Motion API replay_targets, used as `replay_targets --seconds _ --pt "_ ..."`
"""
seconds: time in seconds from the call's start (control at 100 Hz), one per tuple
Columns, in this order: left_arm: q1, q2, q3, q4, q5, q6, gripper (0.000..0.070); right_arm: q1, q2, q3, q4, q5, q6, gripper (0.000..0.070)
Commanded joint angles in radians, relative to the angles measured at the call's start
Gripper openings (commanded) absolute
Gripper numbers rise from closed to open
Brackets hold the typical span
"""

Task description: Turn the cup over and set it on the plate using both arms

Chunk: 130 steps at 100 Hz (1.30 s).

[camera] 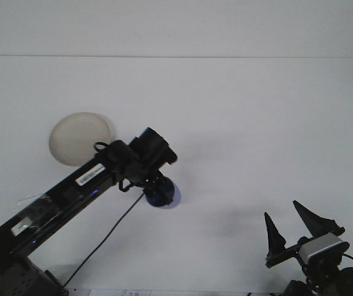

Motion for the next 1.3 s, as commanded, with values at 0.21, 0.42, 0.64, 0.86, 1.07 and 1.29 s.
replay_targets --seconds 0.21,0.42,0.64,0.86,1.07,1.29 --pt "0.322 -0.015 0.198 -0.077 -0.176 -0.027 0.0006 0.008 0.002 0.003 0.006 0.001 -0.007 0.0519" --pt "0.569 0.023 0.209 -0.020 -0.175 -0.061 0.0006 0.008 0.002 0.003 0.006 0.001 -0.007 0.0519" --pt "0.697 0.115 0.209 0.087 -0.175 -0.093 0.0007 0.008 0.002 0.002 0.005 0.001 -0.006 0.0519" --pt "0.730 0.227 0.209 0.099 -0.175 -0.098 0.0007 0.008 0.002 0.002 0.003 0.001 -0.006 0.0519" --pt "0.732 0.308 0.209 0.083 -0.175 -0.103 0.0007 0.008 0.002 0.002 0.002 0.001 -0.007 0.0519" --pt "0.732 0.350 0.209 0.078 -0.175 -0.102 0.0007 0.008 0.002 0.002 0.002 0.001 -0.006 0.0519"
